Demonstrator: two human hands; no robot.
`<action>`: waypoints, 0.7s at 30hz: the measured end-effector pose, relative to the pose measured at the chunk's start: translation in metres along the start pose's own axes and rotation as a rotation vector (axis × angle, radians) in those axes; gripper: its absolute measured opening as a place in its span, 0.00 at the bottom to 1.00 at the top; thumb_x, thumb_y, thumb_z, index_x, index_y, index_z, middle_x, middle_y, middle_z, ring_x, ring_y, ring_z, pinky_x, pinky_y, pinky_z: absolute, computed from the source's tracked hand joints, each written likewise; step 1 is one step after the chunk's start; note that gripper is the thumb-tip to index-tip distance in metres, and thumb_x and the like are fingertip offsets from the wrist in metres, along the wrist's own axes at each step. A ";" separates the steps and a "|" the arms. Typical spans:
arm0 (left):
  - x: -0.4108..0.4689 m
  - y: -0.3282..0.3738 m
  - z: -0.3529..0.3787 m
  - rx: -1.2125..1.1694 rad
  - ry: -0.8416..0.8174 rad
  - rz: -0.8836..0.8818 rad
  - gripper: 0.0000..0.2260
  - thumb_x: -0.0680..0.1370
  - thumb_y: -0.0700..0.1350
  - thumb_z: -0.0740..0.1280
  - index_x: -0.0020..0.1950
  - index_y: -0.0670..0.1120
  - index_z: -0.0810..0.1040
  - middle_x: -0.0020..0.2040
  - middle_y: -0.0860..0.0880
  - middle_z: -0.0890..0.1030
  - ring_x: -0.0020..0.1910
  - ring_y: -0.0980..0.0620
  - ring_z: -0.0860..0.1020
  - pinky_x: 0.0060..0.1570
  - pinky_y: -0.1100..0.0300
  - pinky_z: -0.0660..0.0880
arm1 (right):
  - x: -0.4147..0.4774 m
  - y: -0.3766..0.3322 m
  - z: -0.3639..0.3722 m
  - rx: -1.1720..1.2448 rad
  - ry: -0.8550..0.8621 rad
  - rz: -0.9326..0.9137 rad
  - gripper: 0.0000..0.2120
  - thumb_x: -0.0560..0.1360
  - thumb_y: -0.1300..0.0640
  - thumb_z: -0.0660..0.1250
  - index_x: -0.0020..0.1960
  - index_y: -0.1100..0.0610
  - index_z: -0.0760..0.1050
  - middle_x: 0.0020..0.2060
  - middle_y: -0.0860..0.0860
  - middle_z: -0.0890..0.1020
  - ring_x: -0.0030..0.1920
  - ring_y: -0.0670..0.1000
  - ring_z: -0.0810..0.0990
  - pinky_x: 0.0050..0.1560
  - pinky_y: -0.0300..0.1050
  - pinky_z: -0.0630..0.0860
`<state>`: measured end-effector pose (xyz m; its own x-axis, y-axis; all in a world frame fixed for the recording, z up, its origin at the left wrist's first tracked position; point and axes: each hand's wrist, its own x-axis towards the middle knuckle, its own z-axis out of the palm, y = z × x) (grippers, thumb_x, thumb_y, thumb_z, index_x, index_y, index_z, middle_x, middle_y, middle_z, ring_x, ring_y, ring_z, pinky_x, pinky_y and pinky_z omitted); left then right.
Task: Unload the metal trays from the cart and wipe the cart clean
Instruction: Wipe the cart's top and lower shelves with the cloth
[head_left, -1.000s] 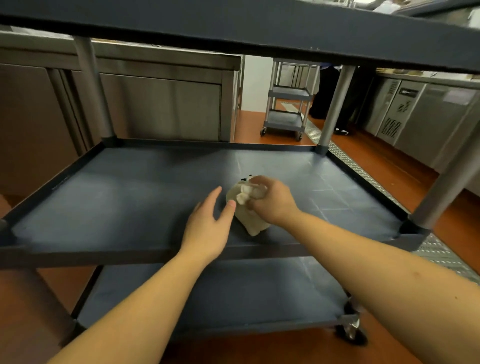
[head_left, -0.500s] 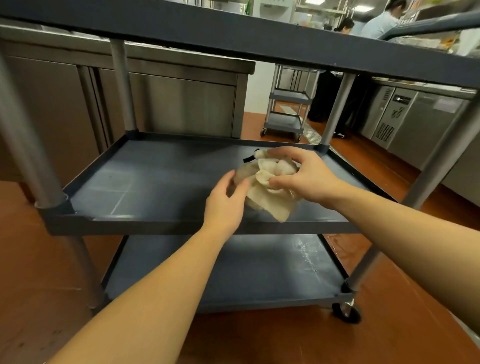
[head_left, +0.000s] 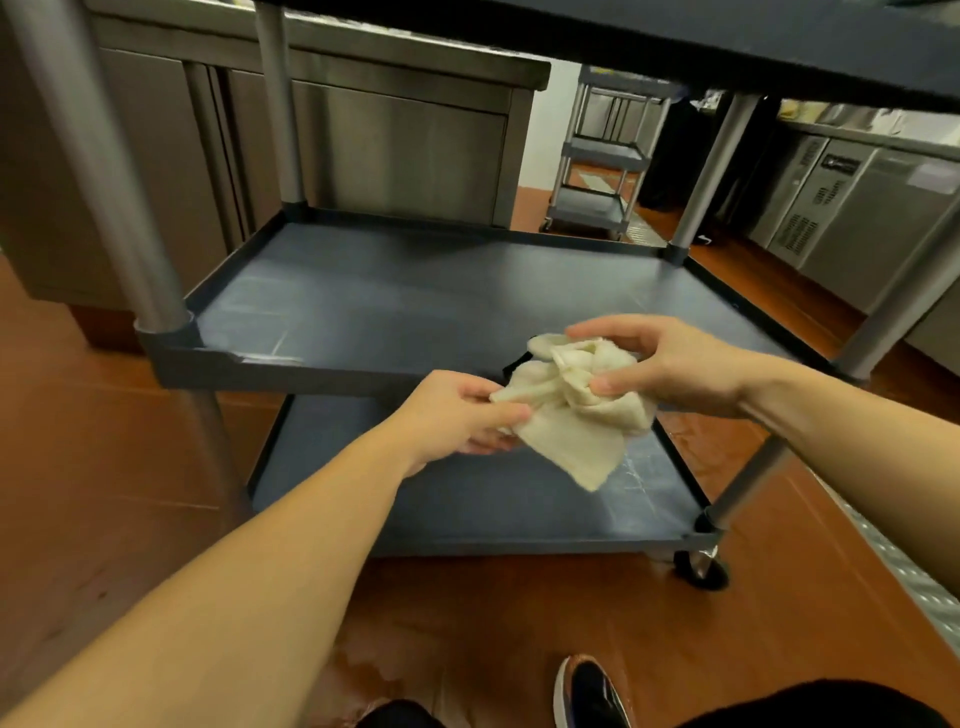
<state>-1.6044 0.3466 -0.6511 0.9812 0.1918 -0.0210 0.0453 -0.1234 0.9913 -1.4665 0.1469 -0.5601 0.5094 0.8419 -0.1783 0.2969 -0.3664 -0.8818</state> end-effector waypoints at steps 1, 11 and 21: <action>-0.003 -0.007 0.000 0.020 -0.016 -0.026 0.07 0.71 0.50 0.74 0.47 0.49 0.84 0.42 0.46 0.85 0.43 0.49 0.84 0.40 0.62 0.80 | -0.002 0.009 0.002 0.015 -0.026 0.025 0.24 0.69 0.63 0.73 0.63 0.48 0.76 0.52 0.47 0.84 0.53 0.48 0.83 0.46 0.40 0.80; 0.011 -0.071 0.028 0.223 0.029 -0.348 0.10 0.74 0.52 0.71 0.46 0.47 0.84 0.40 0.49 0.85 0.38 0.52 0.84 0.46 0.55 0.81 | 0.032 0.144 0.016 0.535 -0.097 0.589 0.17 0.70 0.56 0.71 0.58 0.61 0.80 0.55 0.57 0.82 0.51 0.53 0.83 0.48 0.46 0.81; 0.097 -0.122 0.049 0.022 0.397 -0.493 0.16 0.77 0.50 0.68 0.63 0.47 0.75 0.48 0.49 0.83 0.43 0.53 0.83 0.47 0.56 0.80 | 0.114 0.205 -0.022 0.781 0.315 0.693 0.19 0.80 0.52 0.62 0.65 0.63 0.67 0.58 0.64 0.74 0.55 0.66 0.78 0.51 0.58 0.80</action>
<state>-1.5060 0.3325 -0.7800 0.7002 0.5772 -0.4202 0.4819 0.0522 0.8747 -1.3299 0.1587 -0.7511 0.5849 0.3698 -0.7219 -0.6730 -0.2755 -0.6864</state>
